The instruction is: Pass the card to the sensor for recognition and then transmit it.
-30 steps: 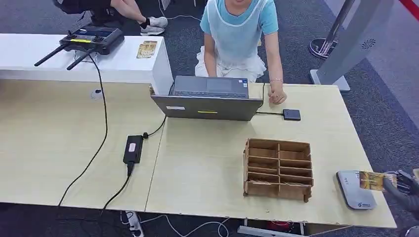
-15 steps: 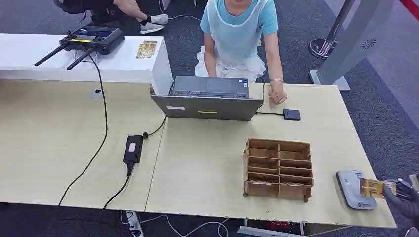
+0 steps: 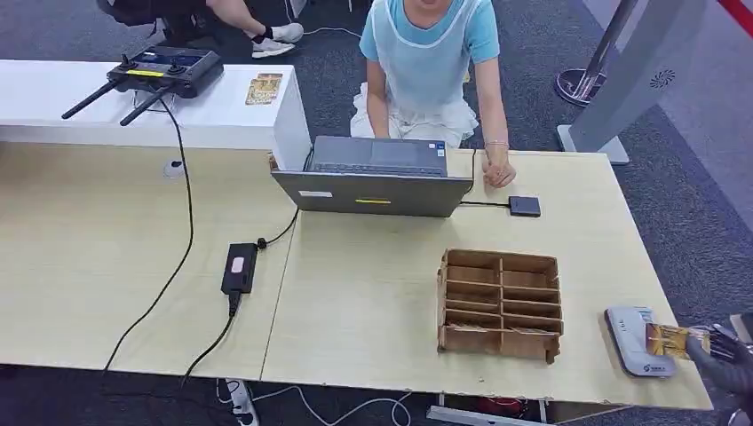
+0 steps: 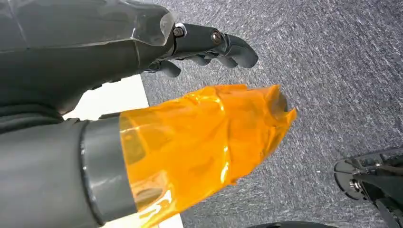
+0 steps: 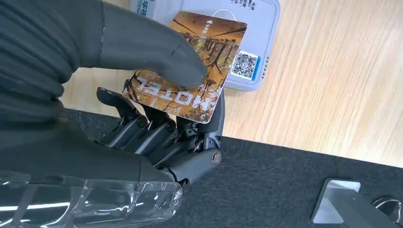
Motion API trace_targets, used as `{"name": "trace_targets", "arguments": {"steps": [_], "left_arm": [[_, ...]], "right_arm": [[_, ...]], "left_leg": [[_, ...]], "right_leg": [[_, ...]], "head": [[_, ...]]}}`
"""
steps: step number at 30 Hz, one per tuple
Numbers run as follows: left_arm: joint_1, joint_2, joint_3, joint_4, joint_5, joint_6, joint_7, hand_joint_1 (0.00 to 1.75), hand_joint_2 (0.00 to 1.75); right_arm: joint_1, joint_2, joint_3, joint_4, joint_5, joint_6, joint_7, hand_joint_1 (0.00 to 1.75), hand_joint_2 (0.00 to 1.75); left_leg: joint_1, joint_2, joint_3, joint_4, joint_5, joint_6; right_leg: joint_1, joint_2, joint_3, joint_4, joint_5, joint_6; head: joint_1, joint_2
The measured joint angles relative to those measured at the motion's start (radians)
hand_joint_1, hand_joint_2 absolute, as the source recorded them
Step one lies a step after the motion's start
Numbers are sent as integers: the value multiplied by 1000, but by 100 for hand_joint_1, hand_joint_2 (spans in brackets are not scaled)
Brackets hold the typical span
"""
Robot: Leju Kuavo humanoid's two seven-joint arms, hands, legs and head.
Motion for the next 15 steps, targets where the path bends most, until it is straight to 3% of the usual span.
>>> {"name": "trace_targets", "arguments": {"steps": [15], "left_arm": [[0, 0, 0, 0, -6, 0, 0, 0, 0]], "right_arm": [[-16, 5, 2, 30, 37, -1, -3, 175, 175]], "left_leg": [[0, 0, 0, 0, 0, 0]], "right_leg": [[0, 0, 0, 0, 0, 0]], "head": [[0, 0]]}}
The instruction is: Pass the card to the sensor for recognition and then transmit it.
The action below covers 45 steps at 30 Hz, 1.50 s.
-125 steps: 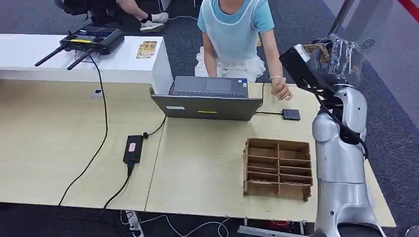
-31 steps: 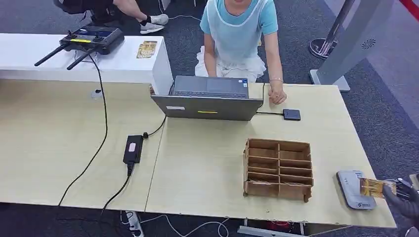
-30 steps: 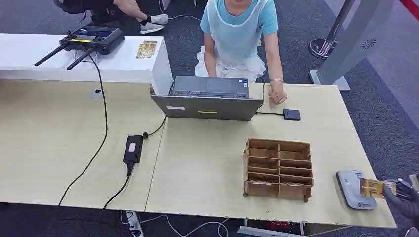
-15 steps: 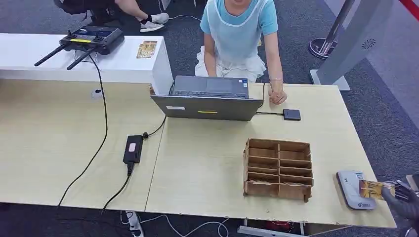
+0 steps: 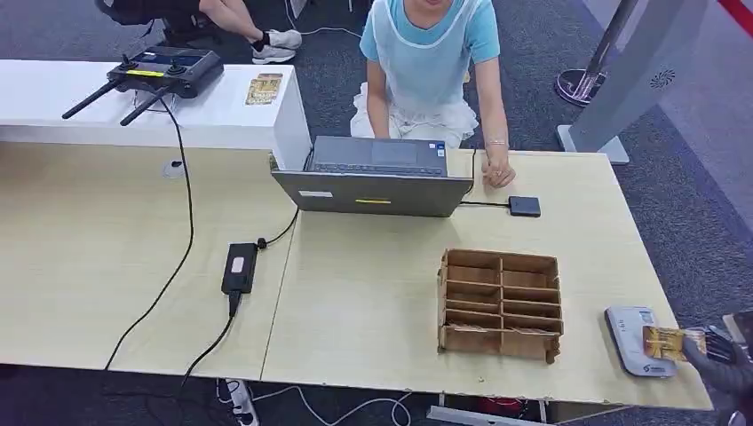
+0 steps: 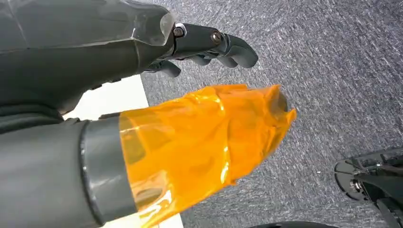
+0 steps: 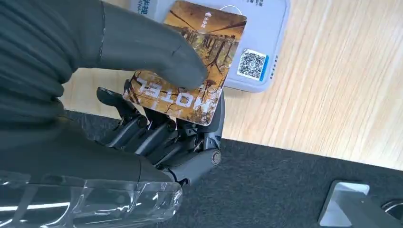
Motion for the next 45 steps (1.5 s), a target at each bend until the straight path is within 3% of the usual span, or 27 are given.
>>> {"name": "trace_targets", "arguments": {"steps": [11, 29, 45], "left_arm": [[0, 0, 0, 0, -3, 0, 0, 0, 0], [0, 0, 0, 0, -6, 0, 0, 0, 0], [-1, 1, 0, 0, -7, 0, 0, 0, 0]], "right_arm": [[-20, 3, 16, 18, 65, -47, 2, 175, 175], [-39, 3, 46, 20, 97, -51, 3, 175, 175], [-54, -25, 75, -21, 45, -49, 11, 175, 175]], "left_leg": [[0, 0, 0, 0, 0, 0], [0, 0, 0, 0, 0, 0], [0, 0, 0, 0, 0, 0]], "right_leg": [[0, 0, 0, 0, 0, 0], [0, 0, 0, 0, 0, 0], [0, 0, 0, 0, 0, 0]], "head": [[0, 0], [0, 0], [0, 0]]}}
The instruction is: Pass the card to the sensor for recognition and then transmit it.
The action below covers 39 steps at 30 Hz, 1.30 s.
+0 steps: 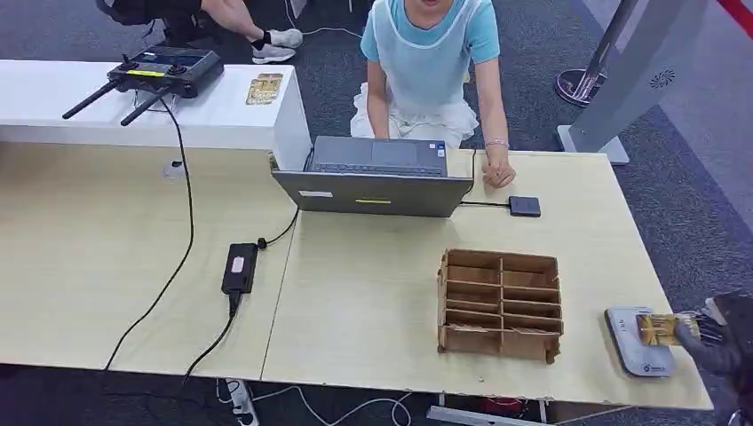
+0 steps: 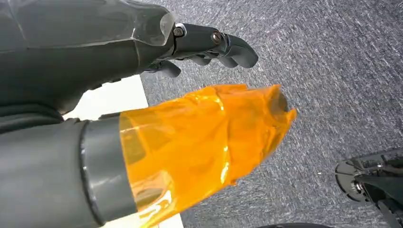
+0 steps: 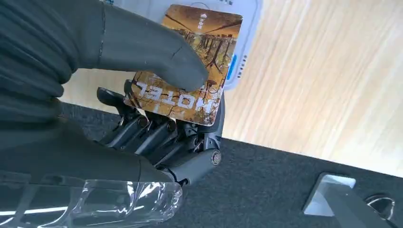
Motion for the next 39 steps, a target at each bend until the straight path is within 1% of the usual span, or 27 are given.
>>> {"name": "trace_targets", "arguments": {"steps": [8, 10, 14, 17, 21, 23, 26, 30, 35, 39], "left_arm": [[0, 0, 0, 0, 6, 2, 0, 0, 0], [0, 0, 0, 0, 8, 3, 3, 0, 0], [-1, 0, 0, 0, 9, 3, 6, 0, 0], [-1, 0, 0, 0, 8, 3, 10, 0, 0], [-3, -1, 0, 0, 2, 3, 17, 0, 0], [-5, -2, 0, 0, -5, 3, 17, 0, 0], [-9, -2, 0, 0, -13, 3, 17, 0, 0], [-12, -3, -2, 0, -27, 2, 17, 0, 0], [-13, -6, -12, 0, -29, 0, 17, 0, 0], [-13, -6, -31, 0, -29, 0, 17, 0, 0]], "right_arm": [[-46, -29, 29, -79, -48, -7, 12, 175, 175], [-71, -34, 45, -107, -50, -26, 14, 175, 175], [-132, -36, 82, -157, -11, -62, 28, 175, 175], [-185, -35, 131, -192, 59, -109, 44, 175, 175], [-276, -28, 221, -230, 259, -204, 83, 175, 175], [-327, -17, 270, -238, 345, -233, 100, 175, 175], [-397, 8, 343, -242, 484, -276, 109, 175, 175], [-490, 61, 443, -236, 684, -338, 140, 175, 175], [-574, 129, 535, -215, 875, -372, 171, 175, 175], [-634, 184, 592, -191, 987, -391, 190, 175, 175]], "left_leg": [[0, 0, 0, 0, 0, 0], [0, 1, 0, 0, 0, 0], [0, 2, 0, 0, 1, 0], [0, 2, 1, 0, 1, 0], [0, 2, 1, 0, 1, -1], [0, 2, 1, 0, 1, -1], [0, 2, 1, 0, 1, -1], [0, 2, 1, 0, 2, -1], [0, 2, 1, 0, 2, -1], [0, 1, 1, 0, 2, -1]], "right_leg": [[0, 0, 0, 0, 0, 0], [0, 1, 0, 0, 0, 0], [0, 1, 0, 1, 0, 0], [0, 1, 0, 1, 0, 0], [0, 2, 0, 2, 1, -1], [0, 2, 0, 2, 1, -1], [0, 2, 0, 2, 1, -1], [0, 2, 0, 2, 1, -1], [0, 2, 0, 3, 1, -1], [0, 1, 0, 2, 1, -1]], "head": [[0, 0], [0, 0], [0, 0], [0, 0], [0, 0], [0, 0], [0, 0], [0, 0], [0, 0], [0, 0]]}}
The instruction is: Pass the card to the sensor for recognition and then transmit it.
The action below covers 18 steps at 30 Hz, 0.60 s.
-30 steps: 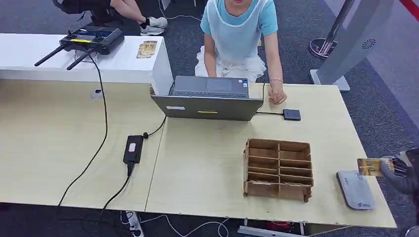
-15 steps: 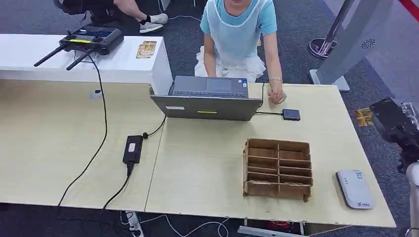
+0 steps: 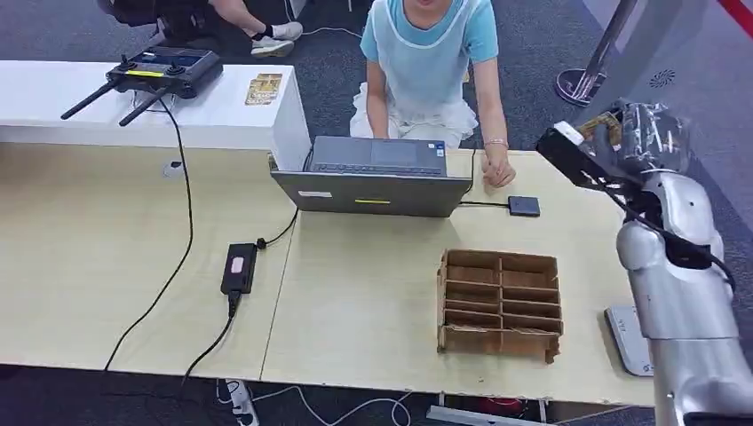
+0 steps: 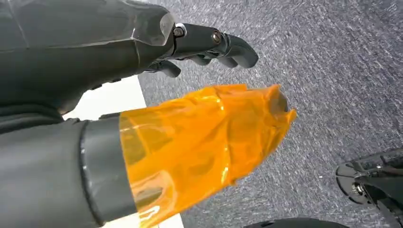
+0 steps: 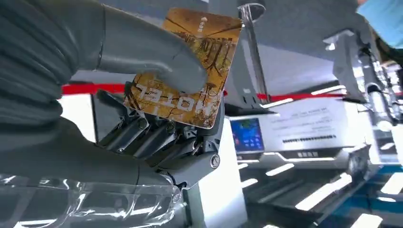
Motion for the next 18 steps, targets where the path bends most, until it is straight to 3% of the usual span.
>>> {"name": "trace_targets", "arguments": {"steps": [9, 18], "left_arm": [[1, 0, -43, 0, 0, 0, 0, 0, 0], [2, 0, -68, 0, 0, -1, 0, 0, 0]], "right_arm": [[-103, 130, 98, 64, 201, -7, 41, 175, 175], [-163, 219, 140, 133, 272, 2, 47, 175, 175]], "left_leg": [[0, 0, 0, 0, 0, 0], [0, 0, 0, 0, 0, 0]], "right_leg": [[0, 0, 0, 0, 0, 0], [0, 0, 0, 0, 0, 0]], "head": [[0, 0], [0, 0]]}}
